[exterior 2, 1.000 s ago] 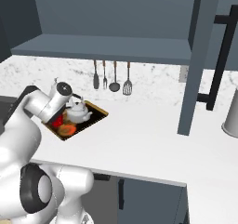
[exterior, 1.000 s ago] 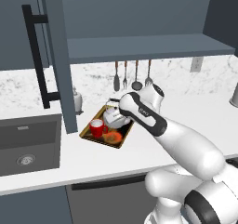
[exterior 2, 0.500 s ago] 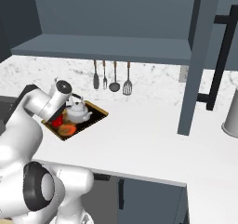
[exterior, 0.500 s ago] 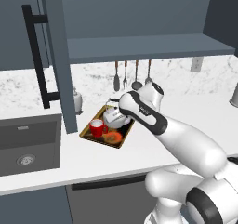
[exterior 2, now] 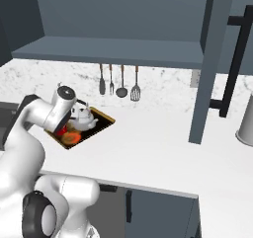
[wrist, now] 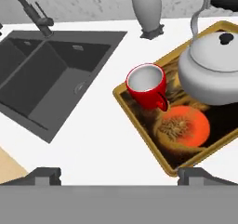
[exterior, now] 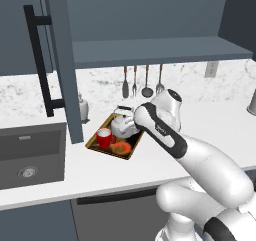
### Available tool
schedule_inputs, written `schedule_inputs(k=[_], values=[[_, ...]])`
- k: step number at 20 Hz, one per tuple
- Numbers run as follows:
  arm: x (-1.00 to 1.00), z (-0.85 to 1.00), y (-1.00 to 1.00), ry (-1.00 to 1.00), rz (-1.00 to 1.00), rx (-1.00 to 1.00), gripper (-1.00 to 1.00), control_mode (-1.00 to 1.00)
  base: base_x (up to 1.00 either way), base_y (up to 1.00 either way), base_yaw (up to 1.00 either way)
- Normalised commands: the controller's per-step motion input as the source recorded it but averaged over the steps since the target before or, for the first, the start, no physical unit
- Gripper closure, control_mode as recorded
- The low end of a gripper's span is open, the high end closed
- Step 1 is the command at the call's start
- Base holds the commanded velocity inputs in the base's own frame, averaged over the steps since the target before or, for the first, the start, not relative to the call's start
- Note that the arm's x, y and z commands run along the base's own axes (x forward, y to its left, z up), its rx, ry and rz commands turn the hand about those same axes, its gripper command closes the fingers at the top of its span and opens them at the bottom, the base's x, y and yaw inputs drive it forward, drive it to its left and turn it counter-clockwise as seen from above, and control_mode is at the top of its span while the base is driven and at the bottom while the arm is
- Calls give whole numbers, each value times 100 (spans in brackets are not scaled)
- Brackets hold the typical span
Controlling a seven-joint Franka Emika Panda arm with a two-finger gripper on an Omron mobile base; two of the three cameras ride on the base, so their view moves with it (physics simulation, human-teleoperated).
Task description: Pick the kettle from the counter and place it on the tray. Then pick the mug from the cabinet and place it on the tray. Then close the cabinet doors.
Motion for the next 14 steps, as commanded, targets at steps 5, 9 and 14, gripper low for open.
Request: schedule_inputs(k=[5,9,14], values=[[-35,18,-50,25,-36,5,-100,-100,0,0,0],[-21,30,-66,28,-38,14,-100,-100,0,0,0],[-16,17,-74,17,-36,19,-100,-100,0,0,0]])
